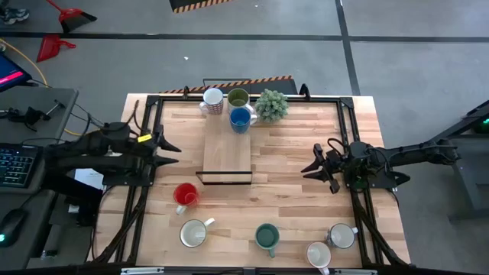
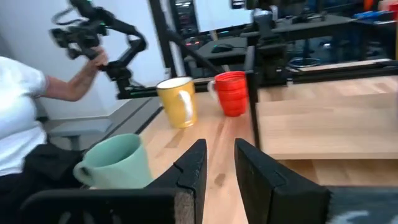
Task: Place coffee mugs
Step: Put the red mug on the shelf
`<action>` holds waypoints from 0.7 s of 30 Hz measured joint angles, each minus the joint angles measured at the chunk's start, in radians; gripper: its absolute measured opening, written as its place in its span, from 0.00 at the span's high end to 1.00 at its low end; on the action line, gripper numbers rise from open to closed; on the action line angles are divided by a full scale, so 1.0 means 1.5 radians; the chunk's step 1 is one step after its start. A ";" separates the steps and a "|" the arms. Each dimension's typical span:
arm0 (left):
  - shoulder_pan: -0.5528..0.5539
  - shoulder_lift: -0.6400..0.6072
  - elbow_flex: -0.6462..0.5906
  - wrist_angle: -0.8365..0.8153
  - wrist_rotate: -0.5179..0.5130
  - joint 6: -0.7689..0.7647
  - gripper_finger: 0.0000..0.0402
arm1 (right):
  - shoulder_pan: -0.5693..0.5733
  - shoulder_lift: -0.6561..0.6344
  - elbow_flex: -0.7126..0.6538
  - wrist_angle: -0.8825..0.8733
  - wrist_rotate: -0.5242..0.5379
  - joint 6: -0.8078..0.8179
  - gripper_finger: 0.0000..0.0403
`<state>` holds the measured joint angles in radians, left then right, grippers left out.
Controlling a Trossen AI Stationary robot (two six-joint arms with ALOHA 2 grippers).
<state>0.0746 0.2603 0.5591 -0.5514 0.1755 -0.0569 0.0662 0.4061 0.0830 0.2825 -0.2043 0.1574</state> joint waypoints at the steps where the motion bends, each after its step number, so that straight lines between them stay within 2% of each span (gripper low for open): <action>1: -0.001 0.015 0.013 -0.022 0.007 -0.001 0.61 | 0.000 0.000 0.000 0.000 0.014 0.000 0.84; 7: -0.010 0.114 0.082 -0.106 -0.017 -0.034 0.61 | 0.000 0.000 0.000 -0.005 0.050 0.000 0.84; 11: -0.028 0.177 0.126 -0.146 -0.016 -0.097 0.61 | 0.000 0.000 0.000 -0.005 0.052 0.000 0.84; 15: -0.068 0.231 0.154 -0.211 -0.017 -0.173 0.61 | 0.000 0.000 0.000 -0.014 0.052 0.000 0.84; 21: -0.152 0.285 0.158 -0.224 -0.044 -0.273 0.61 | 0.000 0.000 0.000 -0.035 0.052 0.000 0.84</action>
<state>-0.1527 0.6880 0.7967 -0.8878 0.1094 -0.4667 0.0662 0.4062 0.0830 0.2304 -0.1261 0.1570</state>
